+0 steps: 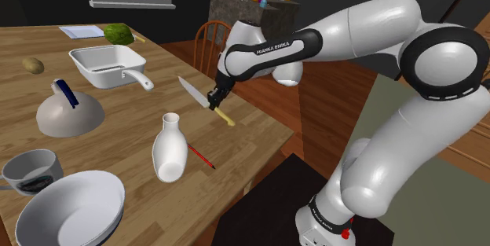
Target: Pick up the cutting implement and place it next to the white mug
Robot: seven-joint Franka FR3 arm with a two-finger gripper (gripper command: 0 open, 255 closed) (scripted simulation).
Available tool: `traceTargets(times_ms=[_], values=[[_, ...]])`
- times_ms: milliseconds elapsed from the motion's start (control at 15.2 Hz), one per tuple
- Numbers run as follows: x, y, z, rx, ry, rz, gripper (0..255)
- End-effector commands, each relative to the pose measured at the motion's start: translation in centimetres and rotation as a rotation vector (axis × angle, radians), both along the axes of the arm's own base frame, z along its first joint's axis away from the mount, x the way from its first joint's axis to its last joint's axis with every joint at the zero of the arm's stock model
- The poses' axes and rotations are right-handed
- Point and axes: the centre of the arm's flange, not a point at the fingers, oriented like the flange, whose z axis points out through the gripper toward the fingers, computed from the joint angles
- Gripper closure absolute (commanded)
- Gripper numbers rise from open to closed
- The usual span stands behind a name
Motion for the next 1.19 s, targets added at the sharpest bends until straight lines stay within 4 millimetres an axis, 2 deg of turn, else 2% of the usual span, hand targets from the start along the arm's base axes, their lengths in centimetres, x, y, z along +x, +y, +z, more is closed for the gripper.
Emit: traceTargets(times_ms=[0, 1122], values=[[0.5, 2.7, -0.1, 0.001, 0.000, -0.002, 255], [5.2, 24.6, -0.1, 0.001, 0.000, -0.002, 255]])
